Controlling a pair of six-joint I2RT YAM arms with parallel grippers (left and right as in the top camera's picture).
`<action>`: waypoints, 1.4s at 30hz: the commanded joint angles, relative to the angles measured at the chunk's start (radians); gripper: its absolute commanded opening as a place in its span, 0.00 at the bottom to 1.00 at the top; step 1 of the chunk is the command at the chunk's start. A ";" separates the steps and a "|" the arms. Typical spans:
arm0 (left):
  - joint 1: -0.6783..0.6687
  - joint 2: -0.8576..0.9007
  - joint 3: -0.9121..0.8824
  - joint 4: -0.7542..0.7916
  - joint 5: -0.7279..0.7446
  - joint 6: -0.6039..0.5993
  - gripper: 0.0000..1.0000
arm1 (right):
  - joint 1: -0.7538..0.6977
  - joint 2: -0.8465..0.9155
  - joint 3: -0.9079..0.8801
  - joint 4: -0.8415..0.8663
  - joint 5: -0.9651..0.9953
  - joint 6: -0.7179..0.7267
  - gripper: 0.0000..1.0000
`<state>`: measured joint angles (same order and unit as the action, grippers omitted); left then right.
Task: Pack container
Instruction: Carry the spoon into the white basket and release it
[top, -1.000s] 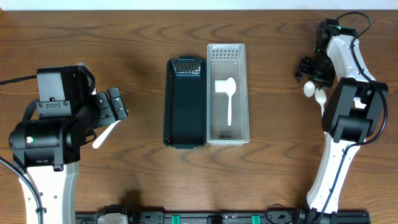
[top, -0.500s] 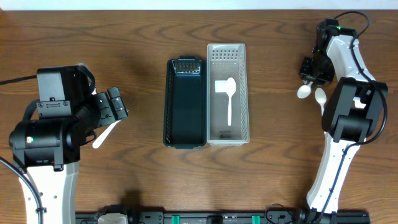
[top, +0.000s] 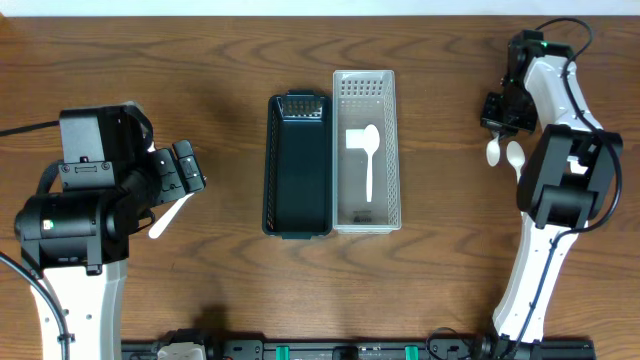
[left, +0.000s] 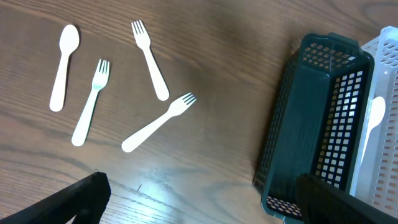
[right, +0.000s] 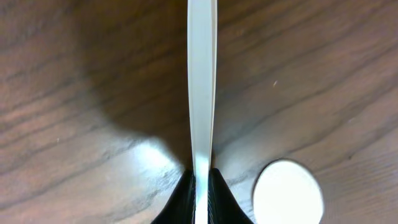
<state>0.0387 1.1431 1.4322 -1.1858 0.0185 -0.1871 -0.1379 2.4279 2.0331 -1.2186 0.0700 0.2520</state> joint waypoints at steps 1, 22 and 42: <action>0.004 0.001 0.011 -0.002 -0.012 -0.009 0.98 | 0.047 -0.084 0.060 -0.016 -0.011 0.001 0.01; 0.004 0.001 0.011 -0.003 -0.012 -0.009 0.98 | 0.549 -0.349 0.068 -0.035 -0.089 0.220 0.01; 0.004 0.001 0.011 -0.007 -0.012 -0.009 0.98 | 0.550 -0.273 0.062 -0.035 -0.079 0.056 0.40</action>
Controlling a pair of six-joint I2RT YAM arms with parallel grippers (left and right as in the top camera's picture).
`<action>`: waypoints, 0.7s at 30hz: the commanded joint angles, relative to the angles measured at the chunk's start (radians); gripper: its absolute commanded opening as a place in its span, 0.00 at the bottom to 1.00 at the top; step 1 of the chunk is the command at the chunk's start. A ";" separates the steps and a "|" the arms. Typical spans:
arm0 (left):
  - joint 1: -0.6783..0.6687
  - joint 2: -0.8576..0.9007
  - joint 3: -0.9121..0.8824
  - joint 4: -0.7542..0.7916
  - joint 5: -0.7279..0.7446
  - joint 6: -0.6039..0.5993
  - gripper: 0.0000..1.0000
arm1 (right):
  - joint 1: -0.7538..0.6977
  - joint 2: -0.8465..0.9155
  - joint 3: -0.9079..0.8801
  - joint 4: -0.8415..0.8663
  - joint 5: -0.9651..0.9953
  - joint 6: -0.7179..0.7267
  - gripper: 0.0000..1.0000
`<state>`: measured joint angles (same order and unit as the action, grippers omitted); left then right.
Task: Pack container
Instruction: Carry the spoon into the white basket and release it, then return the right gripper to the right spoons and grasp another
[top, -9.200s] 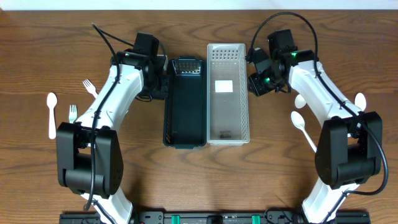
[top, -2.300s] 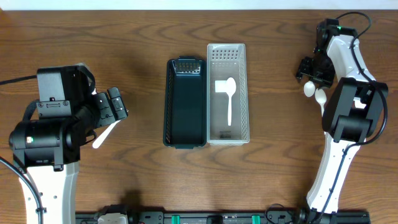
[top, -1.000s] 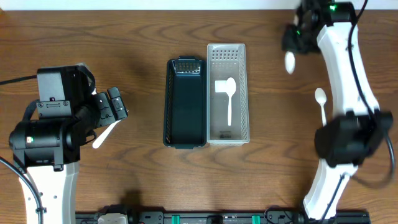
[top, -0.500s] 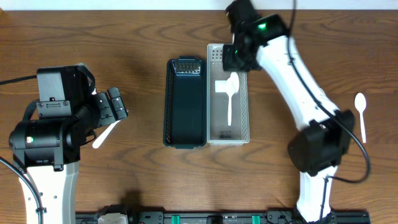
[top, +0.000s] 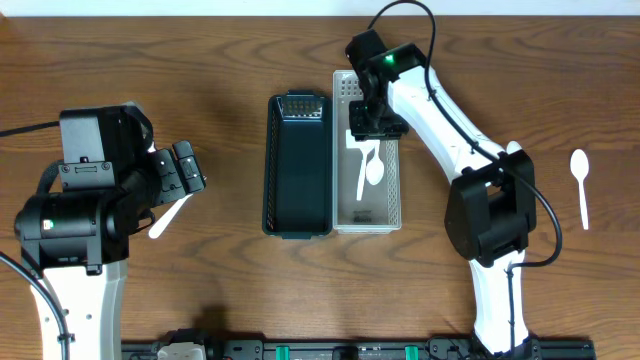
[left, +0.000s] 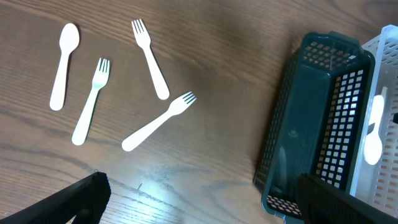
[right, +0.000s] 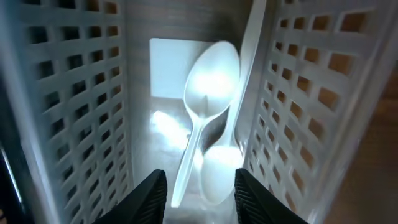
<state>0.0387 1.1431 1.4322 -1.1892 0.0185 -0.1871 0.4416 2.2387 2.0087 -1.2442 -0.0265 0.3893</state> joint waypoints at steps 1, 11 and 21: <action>0.004 0.001 0.011 -0.004 -0.012 -0.009 0.98 | -0.051 -0.111 0.108 -0.016 0.027 -0.095 0.40; 0.004 0.001 0.011 -0.002 -0.012 -0.009 0.98 | -0.471 -0.407 0.188 -0.153 0.037 -0.402 0.68; 0.004 0.002 0.011 -0.002 -0.012 -0.009 0.98 | -0.643 -0.612 0.002 -0.355 0.045 -0.300 0.76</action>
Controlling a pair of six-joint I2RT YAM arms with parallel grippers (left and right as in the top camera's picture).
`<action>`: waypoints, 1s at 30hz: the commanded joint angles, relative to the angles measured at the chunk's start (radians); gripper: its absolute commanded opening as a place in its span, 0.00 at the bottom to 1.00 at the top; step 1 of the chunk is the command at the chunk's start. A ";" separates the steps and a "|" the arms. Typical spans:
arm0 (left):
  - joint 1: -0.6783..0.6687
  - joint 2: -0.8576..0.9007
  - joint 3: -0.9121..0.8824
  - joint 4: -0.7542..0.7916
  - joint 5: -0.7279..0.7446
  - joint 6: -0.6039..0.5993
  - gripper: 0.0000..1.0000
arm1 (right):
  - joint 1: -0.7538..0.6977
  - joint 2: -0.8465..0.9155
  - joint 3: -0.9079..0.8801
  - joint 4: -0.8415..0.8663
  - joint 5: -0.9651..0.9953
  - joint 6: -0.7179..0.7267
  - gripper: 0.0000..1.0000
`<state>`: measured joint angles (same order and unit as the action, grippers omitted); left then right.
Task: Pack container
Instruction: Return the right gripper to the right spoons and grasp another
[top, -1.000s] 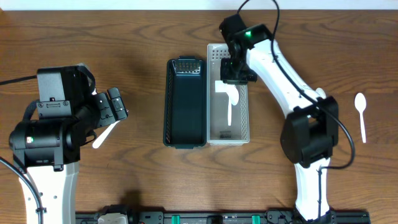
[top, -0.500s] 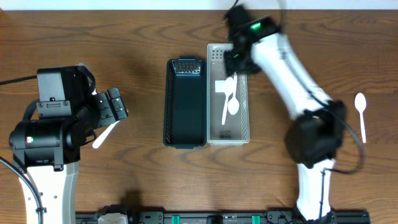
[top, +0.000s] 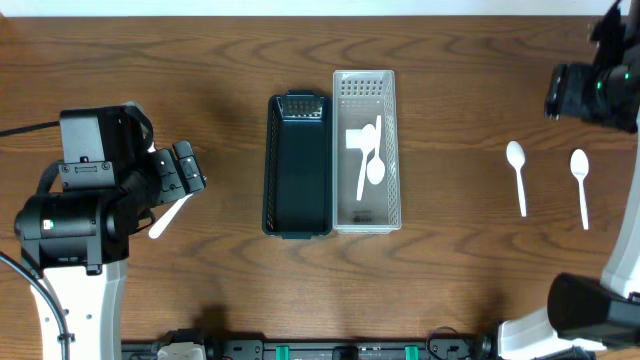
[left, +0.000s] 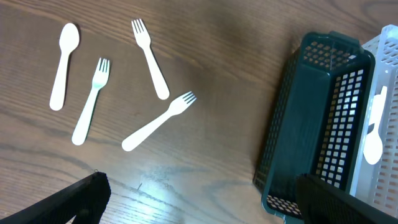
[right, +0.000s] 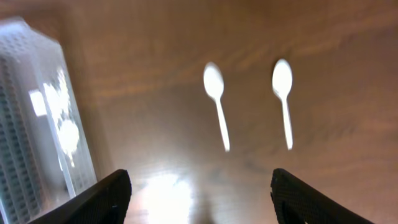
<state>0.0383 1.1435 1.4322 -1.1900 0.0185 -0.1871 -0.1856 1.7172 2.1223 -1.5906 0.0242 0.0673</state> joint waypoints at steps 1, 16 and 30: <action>0.005 0.001 0.011 -0.001 -0.013 -0.009 0.98 | -0.016 -0.131 -0.159 -0.007 -0.006 0.023 0.77; 0.005 0.031 0.011 0.021 -0.012 -0.009 0.98 | -0.072 -0.376 -0.838 0.363 0.045 -0.124 0.99; 0.005 0.052 0.010 0.017 -0.012 -0.009 0.98 | -0.095 0.160 -0.554 0.511 0.020 -0.190 0.99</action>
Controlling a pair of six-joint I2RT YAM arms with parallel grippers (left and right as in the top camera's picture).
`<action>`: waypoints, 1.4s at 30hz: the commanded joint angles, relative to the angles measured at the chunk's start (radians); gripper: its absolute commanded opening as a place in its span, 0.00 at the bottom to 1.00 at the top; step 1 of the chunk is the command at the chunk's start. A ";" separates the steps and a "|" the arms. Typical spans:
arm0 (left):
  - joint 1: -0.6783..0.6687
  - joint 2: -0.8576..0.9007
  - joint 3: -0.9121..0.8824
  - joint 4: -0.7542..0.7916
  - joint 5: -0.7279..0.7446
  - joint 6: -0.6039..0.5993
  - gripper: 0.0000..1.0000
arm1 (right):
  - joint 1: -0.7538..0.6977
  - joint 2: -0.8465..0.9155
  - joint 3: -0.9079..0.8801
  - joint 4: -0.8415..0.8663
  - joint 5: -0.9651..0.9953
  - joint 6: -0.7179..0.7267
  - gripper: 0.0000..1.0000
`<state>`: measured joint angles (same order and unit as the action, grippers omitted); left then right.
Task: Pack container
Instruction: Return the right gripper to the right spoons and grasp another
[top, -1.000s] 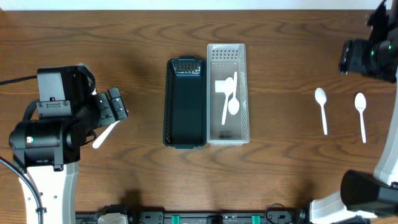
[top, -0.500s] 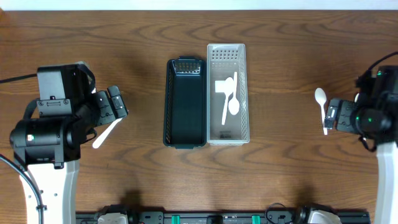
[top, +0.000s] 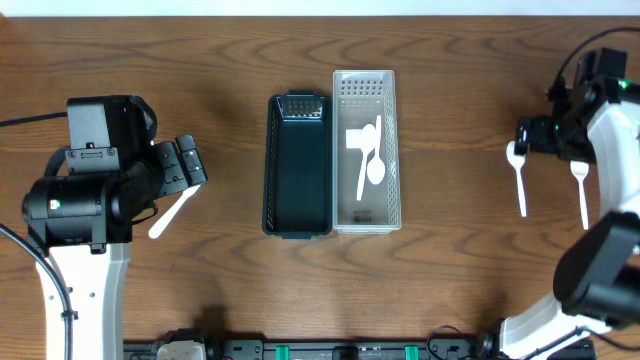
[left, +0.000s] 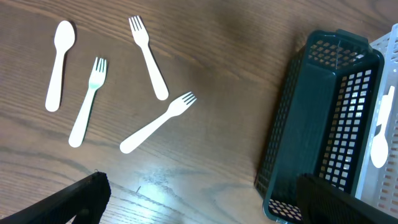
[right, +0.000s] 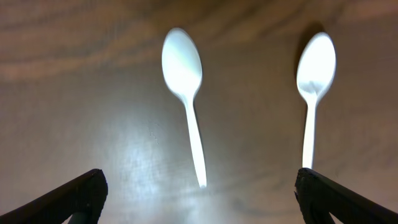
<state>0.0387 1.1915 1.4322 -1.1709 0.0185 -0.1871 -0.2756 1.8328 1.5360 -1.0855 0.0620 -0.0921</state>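
Note:
A white basket (top: 366, 205) holds two white spoons (top: 368, 155); beside it on the left stands a dark green basket (top: 300, 165), nothing showing in it. Two more white spoons lie on the table at the right: the left spoon (top: 518, 180), (right: 186, 99) and the right spoon (top: 581, 190), (right: 314, 87). My right gripper (top: 527, 135), (right: 199, 205) hangs open above them, nearer the left one. My left gripper (top: 188, 168), (left: 199, 202) is open over the table left of the green basket (left: 317, 124), holding nothing.
Three white forks (left: 148, 57), (left: 87, 102), (left: 157, 122) and a white spoon (left: 57, 65) lie on the wood under my left arm. In the overhead view only one fork (top: 170, 215) shows there; the arm hides the others.
My right gripper, which was open and high over the table's far right, is now lower and close above the two loose spoons. The left wrist view has shifted slightly.
My right gripper was first shut on a spoon at the table's right, with one spoon in the white basket. Then it stood open inside that basket, which held two spoons. Then it was back at the right, open, and now hangs over the two loose spoons.

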 joint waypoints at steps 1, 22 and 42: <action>0.004 0.004 0.010 -0.002 -0.012 -0.009 0.98 | -0.006 0.068 0.032 0.015 -0.031 -0.041 0.99; 0.004 0.004 0.010 -0.002 -0.012 -0.010 0.98 | -0.006 0.346 0.028 0.039 -0.006 -0.047 0.77; 0.004 0.004 0.010 -0.002 -0.012 -0.009 0.98 | 0.087 0.222 0.109 -0.015 -0.124 0.043 0.06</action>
<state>0.0387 1.1915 1.4322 -1.1706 0.0185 -0.1871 -0.2497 2.1571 1.5711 -1.0893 -0.0143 -0.0994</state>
